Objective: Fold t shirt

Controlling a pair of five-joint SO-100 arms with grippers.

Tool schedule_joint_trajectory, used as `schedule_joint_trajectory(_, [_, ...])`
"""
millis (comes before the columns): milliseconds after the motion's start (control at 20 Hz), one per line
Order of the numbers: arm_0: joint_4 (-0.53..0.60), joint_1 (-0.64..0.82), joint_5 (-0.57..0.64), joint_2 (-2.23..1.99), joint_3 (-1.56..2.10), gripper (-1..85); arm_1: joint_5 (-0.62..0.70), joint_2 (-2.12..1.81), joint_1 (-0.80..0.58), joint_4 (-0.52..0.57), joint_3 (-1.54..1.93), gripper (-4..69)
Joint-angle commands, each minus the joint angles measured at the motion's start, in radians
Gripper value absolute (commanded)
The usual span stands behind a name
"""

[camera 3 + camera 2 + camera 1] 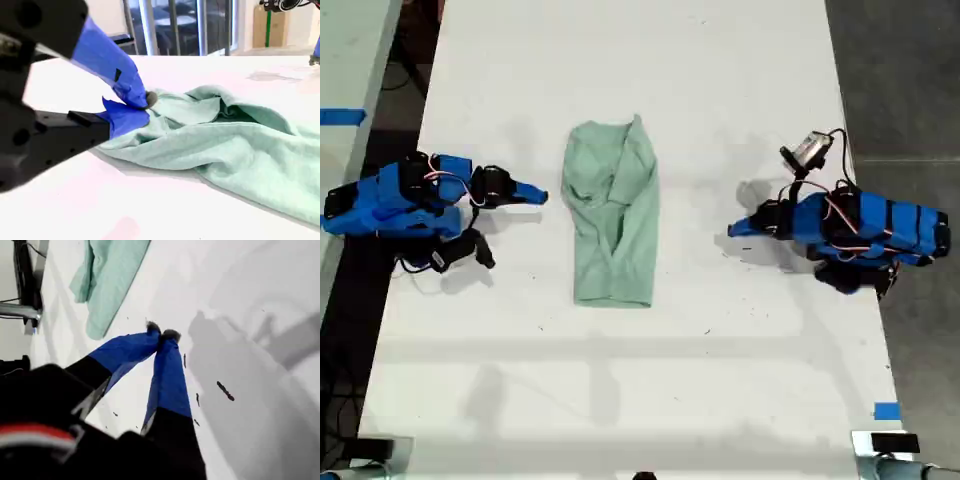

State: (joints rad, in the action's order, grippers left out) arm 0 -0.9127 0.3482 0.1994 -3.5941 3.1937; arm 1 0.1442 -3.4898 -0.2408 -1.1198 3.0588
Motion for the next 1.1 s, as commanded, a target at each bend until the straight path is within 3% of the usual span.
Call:
schedule_joint_trajectory(0, [0.020, -0.041, -0.153, -0.011, 0.000, -0.1, -0.094, -0.017, 0.038, -0.091, 0.054, -0.6])
schedule_joint_trajectory(400, [0.015, -0.069, -0.104, -0.011, 0.002, -0.1, -0.075, -0.017, 0.052, -0.037, 0.052, -0.2])
schedule_joint_trajectory(500, [-0.014, -0.075, -0.250, 0.008, -0.035, -0.2, -0.135, -0.006, 0.046, 0.018, 0.035, 1.5])
schedule_joint_trajectory(600, [0.000, -0.112, -0.313, 0.400, -0.250, -0.2, -0.140, 0.341, 0.078, 0.078, -0.166, 1.5])
schedule_joint_trajectory(650, [0.000, -0.158, -0.356, 0.670, -0.411, -0.1, -0.091, 0.666, 0.091, 0.178, -0.319, 2.0])
schedule_joint_trajectory(700, [0.002, -0.209, -0.383, 0.861, -0.565, 0.7, -0.049, 0.980, 0.110, 0.222, -0.522, 5.9])
schedule_joint_trajectory(850, [0.031, -0.337, -0.420, 1.146, -0.830, 11.7, -0.038, 1.548, 0.199, 0.064, -1.126, 22.9])
schedule_joint_trajectory(950, [0.048, -0.407, -0.425, 1.312, -0.940, 15.6, -0.037, 1.717, 0.247, -0.012, -1.368, 26.5])
schedule_joint_trajectory(1050, [-0.015, -0.474, -0.431, 1.554, -1.135, 17.1, -0.044, 1.896, 0.298, -0.110, -1.603, 26.2])
